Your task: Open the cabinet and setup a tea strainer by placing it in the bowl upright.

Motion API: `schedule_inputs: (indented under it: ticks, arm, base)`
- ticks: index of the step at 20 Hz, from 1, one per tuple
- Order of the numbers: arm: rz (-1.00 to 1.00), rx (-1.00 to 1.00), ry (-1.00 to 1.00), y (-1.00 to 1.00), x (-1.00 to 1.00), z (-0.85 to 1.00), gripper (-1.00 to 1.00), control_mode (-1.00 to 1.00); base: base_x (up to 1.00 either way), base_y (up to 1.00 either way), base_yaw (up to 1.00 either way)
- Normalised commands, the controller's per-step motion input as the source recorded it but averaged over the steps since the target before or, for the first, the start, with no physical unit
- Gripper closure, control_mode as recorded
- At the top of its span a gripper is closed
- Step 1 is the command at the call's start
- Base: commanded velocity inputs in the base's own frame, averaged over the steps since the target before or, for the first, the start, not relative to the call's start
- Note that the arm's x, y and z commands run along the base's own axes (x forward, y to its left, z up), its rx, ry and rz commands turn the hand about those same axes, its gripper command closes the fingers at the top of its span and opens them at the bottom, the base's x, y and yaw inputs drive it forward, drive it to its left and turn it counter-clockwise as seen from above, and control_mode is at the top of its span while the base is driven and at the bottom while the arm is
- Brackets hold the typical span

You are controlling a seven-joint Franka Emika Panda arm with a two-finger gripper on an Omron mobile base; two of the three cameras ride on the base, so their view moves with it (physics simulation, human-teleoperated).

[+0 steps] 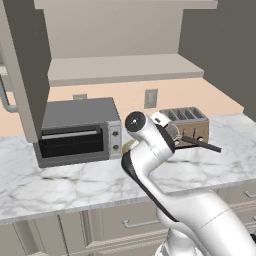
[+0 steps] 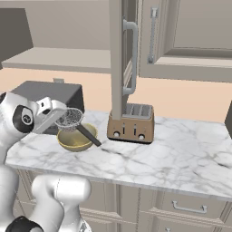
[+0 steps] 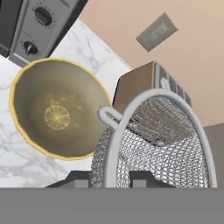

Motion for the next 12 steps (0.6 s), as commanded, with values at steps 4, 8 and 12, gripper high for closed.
schedule_inputs:
  ticks: [4, 8, 12]
  arm:
    - [0.05, 0.00, 0.00, 0.00, 0.30, -0.49, 1.00, -1.00]
    - [0.04, 0.00, 0.06, 0.01, 0.41, -0.49, 1.00, -1.00]
    - [0.01, 0.00, 0.07, 0.00, 0.41, -0.44, 1.00, -1.00]
  base:
    - [0.00, 0.00, 0.00]
    - [0.00, 0.00, 0.00]
    - [0.00, 0.00, 0.00]
